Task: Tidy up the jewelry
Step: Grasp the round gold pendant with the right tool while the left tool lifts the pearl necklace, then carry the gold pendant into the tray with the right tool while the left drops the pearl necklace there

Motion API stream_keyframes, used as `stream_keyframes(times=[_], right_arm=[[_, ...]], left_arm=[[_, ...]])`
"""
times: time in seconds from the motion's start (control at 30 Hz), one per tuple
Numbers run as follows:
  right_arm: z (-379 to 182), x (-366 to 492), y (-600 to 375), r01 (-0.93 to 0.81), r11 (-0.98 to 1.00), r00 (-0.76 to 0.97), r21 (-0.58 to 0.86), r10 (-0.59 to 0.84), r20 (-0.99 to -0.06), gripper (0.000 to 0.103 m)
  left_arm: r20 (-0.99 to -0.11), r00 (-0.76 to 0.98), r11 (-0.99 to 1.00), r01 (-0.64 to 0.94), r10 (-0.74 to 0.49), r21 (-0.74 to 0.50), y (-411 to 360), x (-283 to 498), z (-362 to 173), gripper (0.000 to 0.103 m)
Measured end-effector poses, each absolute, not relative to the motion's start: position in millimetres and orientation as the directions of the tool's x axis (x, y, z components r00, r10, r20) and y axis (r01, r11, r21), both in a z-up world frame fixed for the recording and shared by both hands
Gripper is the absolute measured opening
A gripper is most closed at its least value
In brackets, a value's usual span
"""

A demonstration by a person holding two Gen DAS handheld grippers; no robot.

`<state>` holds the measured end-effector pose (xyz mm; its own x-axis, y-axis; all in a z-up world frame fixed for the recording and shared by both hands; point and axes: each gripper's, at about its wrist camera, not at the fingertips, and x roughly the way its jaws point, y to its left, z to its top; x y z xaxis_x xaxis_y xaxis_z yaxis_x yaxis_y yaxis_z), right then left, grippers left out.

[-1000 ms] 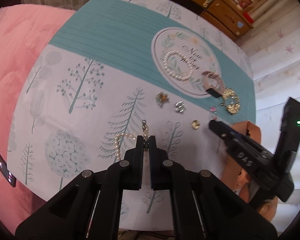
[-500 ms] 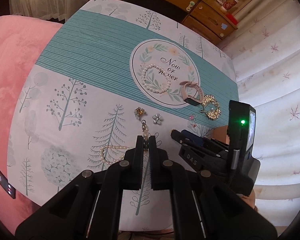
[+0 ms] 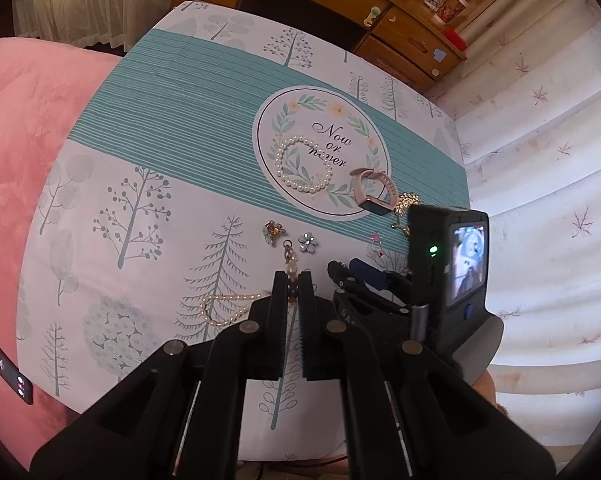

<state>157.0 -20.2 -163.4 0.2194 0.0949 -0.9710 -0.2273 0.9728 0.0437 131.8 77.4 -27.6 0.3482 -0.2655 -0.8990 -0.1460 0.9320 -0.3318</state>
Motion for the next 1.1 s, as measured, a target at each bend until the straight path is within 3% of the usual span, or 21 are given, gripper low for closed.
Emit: stream_keyframes(times=[0.17,0.4,0.83,1.1], right_arm=[[-164.7,146.2,-7.6,-0.283,0.958,0.262,-0.051,0.026,-0.965,0.022],[-162.4,137.6,-11.0,-0.259,0.965,0.29,-0.049,0.029,-0.957,0.019],[-81.7,83.5,-91.2,-0.132,0.981,0.414,0.139,0.182,-0.892,0.019],[-40.4,40.2,-183.6,-0.004,0.984,0.499,0.18,0.158,-0.852,0.019]], left_arm=[[-0.894,0.36,0.933,-0.133,-0.267,-0.333,76.2,129.1,-20.3,0.003],[-0.888,0.377,0.94,-0.105,-0.264,-0.324,73.4,123.2,-7.8,0.003],[-0.838,0.423,0.931,0.043,-0.345,-0.362,33.4,107.9,48.0,0.003],[-0.792,0.44,0.906,0.211,-0.424,-0.368,-38.5,104.9,95.0,0.003]])
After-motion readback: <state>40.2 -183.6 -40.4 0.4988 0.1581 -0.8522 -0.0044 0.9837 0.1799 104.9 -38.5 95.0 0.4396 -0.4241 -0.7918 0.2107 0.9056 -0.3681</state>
